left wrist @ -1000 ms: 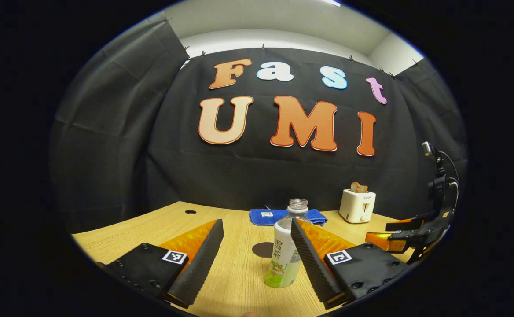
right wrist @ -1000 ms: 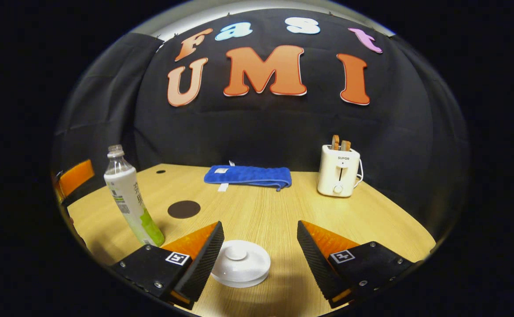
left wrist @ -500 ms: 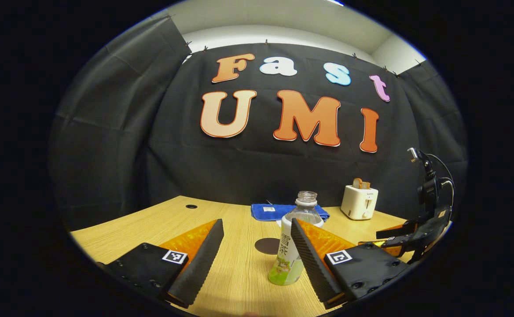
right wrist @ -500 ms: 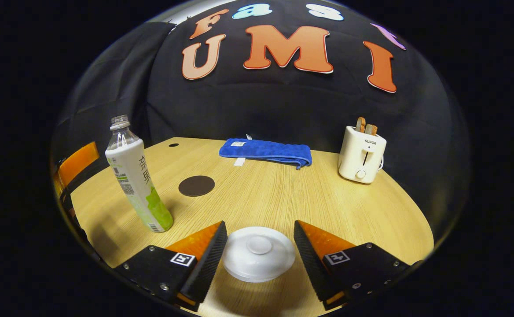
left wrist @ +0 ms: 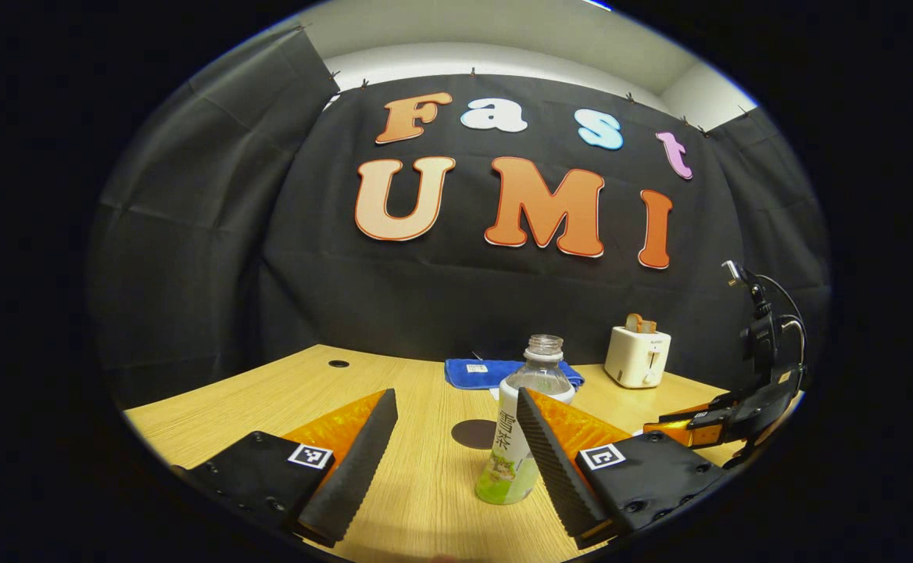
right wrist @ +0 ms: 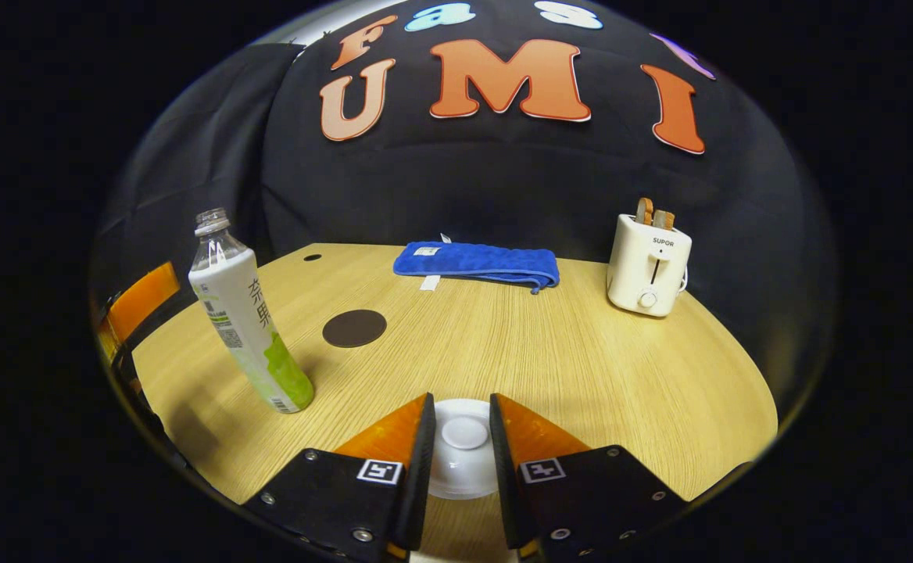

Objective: Open the teacup lid with one hand, grasp the water bottle and pour water into the teacup with the other hand; after pouring, place the water bottle on the coaster and then close the teacup lid.

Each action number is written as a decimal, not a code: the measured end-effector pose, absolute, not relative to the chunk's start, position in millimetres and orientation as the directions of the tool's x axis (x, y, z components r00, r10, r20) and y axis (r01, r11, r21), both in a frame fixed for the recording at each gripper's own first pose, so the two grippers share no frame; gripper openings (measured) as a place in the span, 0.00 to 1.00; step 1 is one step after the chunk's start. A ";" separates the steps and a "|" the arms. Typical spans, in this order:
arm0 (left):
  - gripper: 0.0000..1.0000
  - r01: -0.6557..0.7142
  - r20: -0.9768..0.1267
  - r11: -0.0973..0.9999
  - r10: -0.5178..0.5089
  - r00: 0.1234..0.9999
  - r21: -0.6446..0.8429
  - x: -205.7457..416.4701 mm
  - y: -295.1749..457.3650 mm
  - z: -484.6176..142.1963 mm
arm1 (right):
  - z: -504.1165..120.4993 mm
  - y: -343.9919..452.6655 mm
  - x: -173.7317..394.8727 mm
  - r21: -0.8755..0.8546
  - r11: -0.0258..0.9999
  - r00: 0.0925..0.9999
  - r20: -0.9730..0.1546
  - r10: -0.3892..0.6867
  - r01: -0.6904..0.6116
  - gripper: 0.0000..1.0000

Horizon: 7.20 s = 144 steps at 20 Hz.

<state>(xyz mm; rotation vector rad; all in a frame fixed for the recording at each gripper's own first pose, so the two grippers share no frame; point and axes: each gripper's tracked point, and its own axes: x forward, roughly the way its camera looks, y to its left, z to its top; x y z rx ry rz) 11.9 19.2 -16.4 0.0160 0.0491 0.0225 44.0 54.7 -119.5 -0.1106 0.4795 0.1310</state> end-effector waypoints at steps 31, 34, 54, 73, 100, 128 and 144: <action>0.99 0.182 -0.185 0.979 -0.162 0.969 0.092 14.0 -50.0 -59.9 | -71.1 -77.8 21.0 -0.068 0.997 0.916 -0.398 -0.059 0.034 0.19; 0.99 0.216 -0.244 0.974 -0.193 0.950 0.074 23.8 -58.9 -78.7 | -71.9 -81.7 21.0 -0.064 0.997 0.916 -0.396 -0.065 0.043 0.19; 0.60 0.246 -0.374 0.948 -0.158 0.914 0.202 78.5 -36.5 -99.2 | -80.3 -92.8 18.0 -0.052 0.997 0.907 -0.414 -0.079 0.063 0.19; 0.60 0.420 -0.397 0.307 -0.138 0.907 0.854 109.6 -92.9 -81.3 | -83.4 -113.3 8.6 -0.013 0.995 0.913 -0.398 -0.093 0.096 0.19; 0.60 0.369 -0.471 -0.442 -0.145 0.870 0.818 116.4 -138.8 -98.6 | -82.9 -122.6 1.9 -0.033 0.995 0.908 -0.406 -0.101 0.096 0.19; 0.60 0.234 -0.431 -0.664 -0.147 0.890 0.710 120.7 -149.2 -87.0 | -87.6 -128.7 -4.2 -0.043 0.995 0.901 -0.423 -0.097 0.087 0.19; 0.61 0.567 -0.516 0.191 -0.261 0.816 0.801 110.5 -145.1 -124.9 | -89.2 -118.9 0.2 -0.026 0.997 0.901 -0.427 -0.080 0.076 0.19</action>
